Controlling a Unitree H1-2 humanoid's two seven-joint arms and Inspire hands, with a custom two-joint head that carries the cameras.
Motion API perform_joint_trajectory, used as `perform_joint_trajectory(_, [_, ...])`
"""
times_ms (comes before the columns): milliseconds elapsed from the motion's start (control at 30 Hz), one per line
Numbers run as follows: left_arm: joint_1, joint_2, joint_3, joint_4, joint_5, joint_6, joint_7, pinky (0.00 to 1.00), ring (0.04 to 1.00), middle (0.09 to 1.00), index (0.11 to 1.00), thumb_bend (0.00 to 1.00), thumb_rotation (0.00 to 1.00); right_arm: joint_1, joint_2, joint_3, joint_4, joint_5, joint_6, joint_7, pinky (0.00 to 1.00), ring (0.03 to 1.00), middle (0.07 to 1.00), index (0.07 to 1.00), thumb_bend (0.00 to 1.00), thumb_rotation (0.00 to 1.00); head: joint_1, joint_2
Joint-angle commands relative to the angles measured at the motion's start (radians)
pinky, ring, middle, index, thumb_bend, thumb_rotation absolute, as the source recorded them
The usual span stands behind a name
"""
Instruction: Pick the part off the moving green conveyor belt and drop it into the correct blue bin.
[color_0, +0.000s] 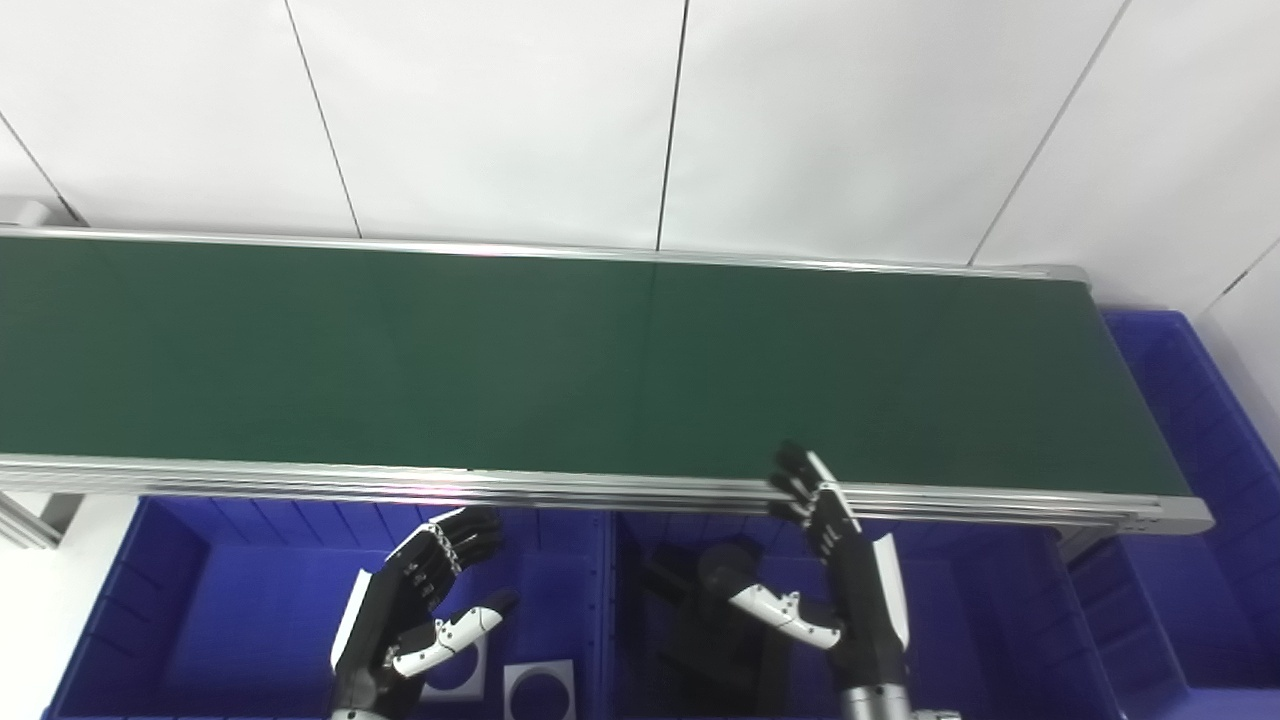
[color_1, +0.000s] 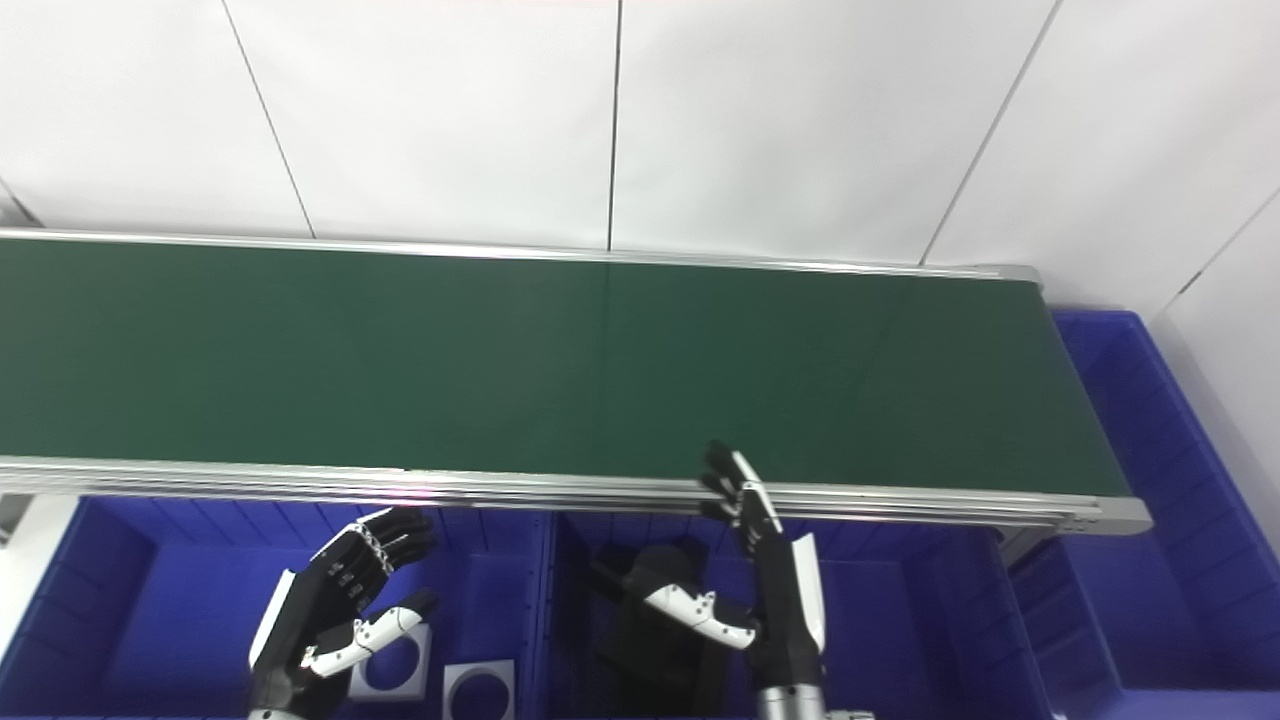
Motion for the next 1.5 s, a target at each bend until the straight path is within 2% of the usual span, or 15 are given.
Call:
perform_joint_trajectory(0, [-0.015, 0.005, -0.001, -0.015, -0.006, -0.033, -0.011, 0.75, 0.704, 0.726, 0.706, 0.59, 0.00, 0.000, -0.016, 0.016, -0.032, 0.017, -0.057, 0.008, 0.69, 0.785, 0.825, 0.858, 0.72, 0.23, 0.000, 0.000])
perform_joint_trajectory(67, [-0.016, 0.005, -0.001, -0.009, -0.006, -0.039, -0.013, 0.75, 0.709, 0.729, 0.708, 0.58, 0.00, 0.002, -0.026, 0.028, -0.028, 0.019, -0.057, 0.014, 0.67, 0.772, 0.814, 0.845, 0.71, 0.19, 0.000, 0.000])
perform_joint_trajectory(233, [-0.022, 0.004, -0.002, 0.011, -0.002, -0.053, -0.013, 0.76, 0.714, 0.734, 0.710, 0.58, 0.00, 0.003, -0.041, 0.036, 0.002, 0.006, -0.057, 0.030, 0.67, 0.782, 0.822, 0.840, 0.71, 0.20, 0.007, -0.013])
perform_joint_trajectory(367, [-0.021, 0.002, -0.001, 0.013, 0.002, -0.052, -0.006, 0.76, 0.717, 0.735, 0.707, 0.59, 0.00, -0.003, -0.051, 0.037, 0.028, 0.000, -0.057, 0.044, 0.67, 0.770, 0.824, 0.824, 0.69, 0.13, 0.010, -0.014])
perform_joint_trajectory(567, [-0.021, 0.003, -0.003, 0.015, -0.003, -0.055, -0.012, 0.77, 0.712, 0.736, 0.712, 0.59, 0.00, -0.008, -0.064, 0.031, 0.066, -0.024, -0.056, 0.060, 0.65, 0.755, 0.820, 0.811, 0.69, 0.10, 0.013, -0.011])
perform_joint_trajectory(967, [-0.028, 0.008, 0.001, 0.009, -0.006, -0.053, -0.011, 0.82, 0.742, 0.743, 0.712, 0.58, 0.00, 0.000, -0.054, 0.005, 0.098, -0.047, -0.056, 0.044, 0.69, 0.785, 0.827, 0.824, 0.68, 0.13, 0.043, -0.008])
perform_joint_trajectory(1233, [-0.028, 0.013, 0.004, -0.001, -0.004, -0.048, -0.008, 0.86, 0.788, 0.764, 0.714, 0.57, 0.00, -0.002, -0.040, -0.001, 0.107, -0.042, -0.057, 0.018, 0.71, 0.802, 0.836, 0.824, 0.68, 0.12, 0.039, -0.009])
perform_joint_trajectory(1333, [-0.029, 0.015, 0.001, -0.001, -0.007, -0.050, -0.012, 0.86, 0.796, 0.766, 0.714, 0.59, 0.00, -0.002, -0.037, 0.000, 0.103, -0.033, -0.057, 0.017, 0.70, 0.800, 0.839, 0.823, 0.67, 0.09, 0.042, -0.008])
perform_joint_trajectory(1467, [-0.033, 0.016, -0.001, 0.002, -0.011, -0.054, -0.015, 0.87, 0.803, 0.769, 0.717, 0.60, 0.00, -0.003, -0.034, -0.004, 0.100, -0.027, -0.057, 0.021, 0.70, 0.801, 0.840, 0.822, 0.67, 0.09, 0.038, -0.010])
